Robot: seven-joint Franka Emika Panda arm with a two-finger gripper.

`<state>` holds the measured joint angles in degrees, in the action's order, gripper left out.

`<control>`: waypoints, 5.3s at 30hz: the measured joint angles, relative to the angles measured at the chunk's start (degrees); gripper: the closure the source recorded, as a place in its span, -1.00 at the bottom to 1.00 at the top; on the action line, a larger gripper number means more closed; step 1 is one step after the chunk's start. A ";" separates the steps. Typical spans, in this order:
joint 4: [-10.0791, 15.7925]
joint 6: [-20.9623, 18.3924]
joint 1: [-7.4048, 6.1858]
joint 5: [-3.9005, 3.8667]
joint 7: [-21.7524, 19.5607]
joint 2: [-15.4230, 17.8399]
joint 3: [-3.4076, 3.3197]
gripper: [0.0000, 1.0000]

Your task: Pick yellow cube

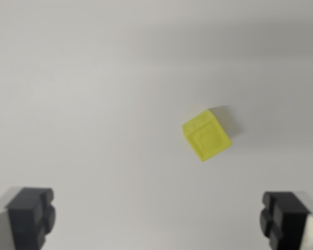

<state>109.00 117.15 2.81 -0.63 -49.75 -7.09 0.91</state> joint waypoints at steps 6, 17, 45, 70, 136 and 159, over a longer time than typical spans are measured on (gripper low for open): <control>0.16 0.07 0.06 0.00 0.36 0.06 0.00 -1.00; 3.65 3.59 0.72 0.02 4.17 -0.02 -0.01 -1.00; 11.60 13.57 2.52 0.12 14.04 -2.31 -0.01 -1.00; 16.69 22.38 4.21 0.14 22.96 -6.28 -0.01 -1.00; 19.48 42.96 7.71 -0.69 39.29 -24.66 -0.01 -1.00; 20.28 41.10 7.75 -0.62 39.55 -21.97 0.01 1.00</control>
<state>129.28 158.25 10.56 -1.25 -10.20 -29.06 0.92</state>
